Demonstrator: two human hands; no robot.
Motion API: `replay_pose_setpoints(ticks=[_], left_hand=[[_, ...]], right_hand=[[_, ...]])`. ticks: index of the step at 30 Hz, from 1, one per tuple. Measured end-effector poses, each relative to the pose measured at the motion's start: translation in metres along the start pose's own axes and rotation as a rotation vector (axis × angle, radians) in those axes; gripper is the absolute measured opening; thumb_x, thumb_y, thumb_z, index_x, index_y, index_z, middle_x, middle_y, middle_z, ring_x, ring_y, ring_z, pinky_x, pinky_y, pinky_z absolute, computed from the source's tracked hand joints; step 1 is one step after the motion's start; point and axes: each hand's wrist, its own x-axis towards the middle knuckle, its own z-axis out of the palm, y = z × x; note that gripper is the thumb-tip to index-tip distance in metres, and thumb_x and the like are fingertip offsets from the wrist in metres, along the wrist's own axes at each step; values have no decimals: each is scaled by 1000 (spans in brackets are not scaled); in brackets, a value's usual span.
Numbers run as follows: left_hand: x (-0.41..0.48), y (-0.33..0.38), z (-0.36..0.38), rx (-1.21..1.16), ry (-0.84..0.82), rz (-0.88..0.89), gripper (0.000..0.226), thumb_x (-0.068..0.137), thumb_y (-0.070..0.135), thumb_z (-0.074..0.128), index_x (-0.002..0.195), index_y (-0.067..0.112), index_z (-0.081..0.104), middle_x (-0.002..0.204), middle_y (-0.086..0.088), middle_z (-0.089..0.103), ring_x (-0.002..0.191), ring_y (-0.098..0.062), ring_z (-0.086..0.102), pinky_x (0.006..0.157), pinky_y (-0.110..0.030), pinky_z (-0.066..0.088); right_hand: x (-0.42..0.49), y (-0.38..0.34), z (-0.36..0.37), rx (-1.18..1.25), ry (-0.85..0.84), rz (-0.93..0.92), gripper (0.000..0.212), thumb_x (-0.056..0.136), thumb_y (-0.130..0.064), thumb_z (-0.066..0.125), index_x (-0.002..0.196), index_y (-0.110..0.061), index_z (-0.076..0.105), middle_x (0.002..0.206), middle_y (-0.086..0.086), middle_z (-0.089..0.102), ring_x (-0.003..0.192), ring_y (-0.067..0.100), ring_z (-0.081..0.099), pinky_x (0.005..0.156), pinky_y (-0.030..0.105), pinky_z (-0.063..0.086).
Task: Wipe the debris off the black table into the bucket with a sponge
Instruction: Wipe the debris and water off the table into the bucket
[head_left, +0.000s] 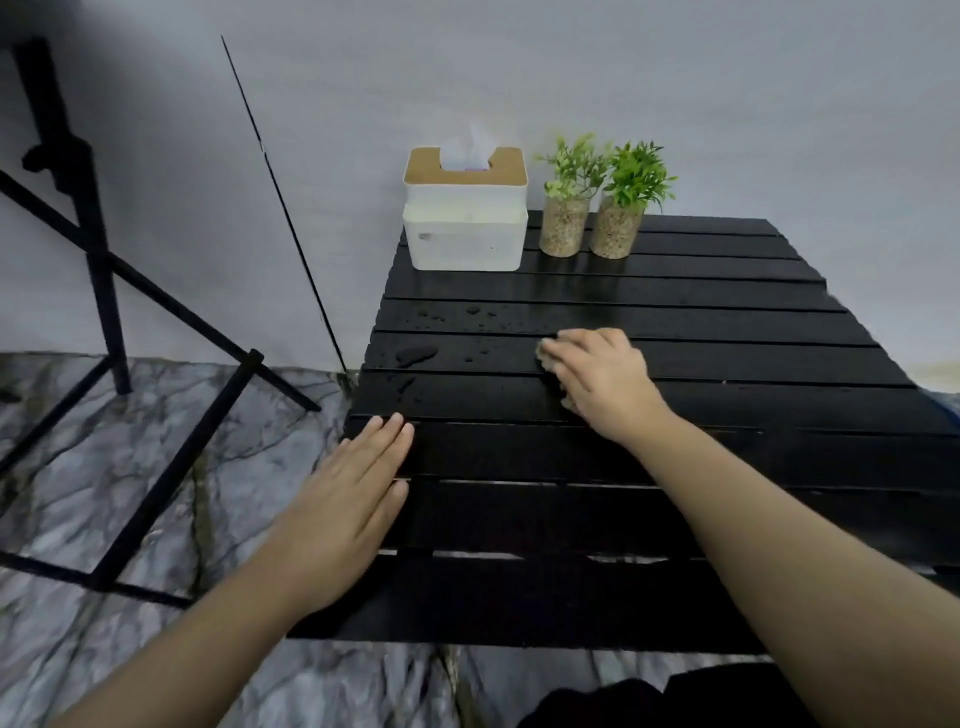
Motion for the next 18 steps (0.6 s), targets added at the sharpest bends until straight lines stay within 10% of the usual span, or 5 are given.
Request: replay_pose_setpoints(ticks=[6,12,18], left_hand=[[-51,6,5,202,-122,119,53,96,42,20,142,19,30,151,3,28,141,-9,16,111,-25,14],[-57,4,8,240,-71,154,51,95,38,27,142,19,32,151,3,29,141,-11,21,111,-28,17],[-55,-1,14,272,-66,145,51,95,38,26,143,21,29,151,4,30,141,-10,20,112,-26,14]], right_hand=[[-40,-63,22,143,-105,-628,39,95,-35,34,131,-28,46,137,-3,49,121,22,43,89,38,39],[43,-78,31,46,-98,-323,40,99,-32,34,139,-29,36,149,-4,33,132,23,26,101,41,29],[43,-123,52,105,-171,-890,37,94,-29,45,131,-26,48,136,3,51,119,29,43,86,44,40]])
